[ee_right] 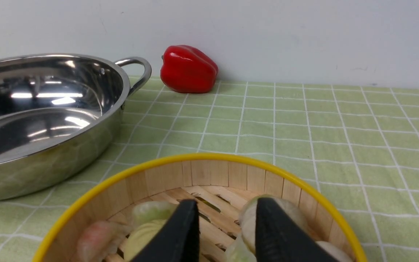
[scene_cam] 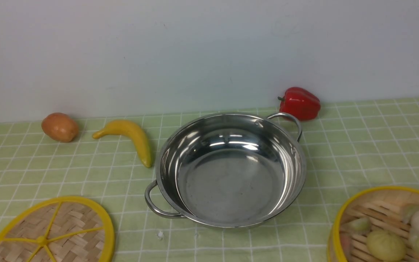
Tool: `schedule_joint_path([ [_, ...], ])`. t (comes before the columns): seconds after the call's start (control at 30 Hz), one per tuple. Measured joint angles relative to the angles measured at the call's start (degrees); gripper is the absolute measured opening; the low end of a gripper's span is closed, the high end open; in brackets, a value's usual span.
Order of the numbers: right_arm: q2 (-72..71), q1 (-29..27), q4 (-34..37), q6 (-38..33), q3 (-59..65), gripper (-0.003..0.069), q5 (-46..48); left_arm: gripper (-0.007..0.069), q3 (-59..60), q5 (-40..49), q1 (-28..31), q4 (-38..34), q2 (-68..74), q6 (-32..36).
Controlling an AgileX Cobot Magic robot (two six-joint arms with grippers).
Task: Place the steamer in the pot on the green tablecloth, and put the lid on the steamer.
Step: 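Reach for and grasp the rim of the bamboo steamer holding the buns with the right gripper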
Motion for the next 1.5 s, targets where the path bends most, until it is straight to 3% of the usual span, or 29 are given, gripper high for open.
schedule_joint_path([
  [0.13,0.0,0.0,0.1,0.5,0.0,0.0243,-0.4,0.0243,0.0,0.0,0.0,0.0,0.0,0.0],
  [0.33,0.0,0.0,3.4,3.9,-1.8,0.0243,-14.1,0.0243,0.0,0.0,0.0,0.0,0.0,0.0],
  [0.5,-0.1,0.0,6.6,4.3,-7.8,0.0243,-18.5,0.0243,0.0,0.0,0.0,0.0,0.0,0.0],
  [0.67,-0.2,0.0,7.4,4.5,-15.0,0.0243,-15.9,0.0243,0.0,0.0,0.0,0.0,0.0,0.0],
  [0.83,-0.3,0.0,12.9,8.0,-24.3,0.0243,-6.0,0.0243,0.0,0.0,0.0,0.0,0.0,0.0],
  [1.07,-0.3,0.0,19.9,9.5,-25.2,0.0243,-7.2,0.0243,0.0,0.0,0.0,0.0,0.0,0.0],
  [1.2,-0.3,0.0,21.0,5.8,-27.0,0.0243,1.2,0.0243,0.0,0.0,0.0,0.0,0.0,0.0],
  [1.33,2.7,0.0,21.0,-3.7,-32.0,0.0243,15.8,0.0243,0.0,0.0,0.0,0.0,0.0,0.0],
  [1.5,16.8,0.0,23.6,-18.1,-40.7,0.0243,38.6,0.0243,0.0,0.0,0.0,0.0,0.0,0.0],
])
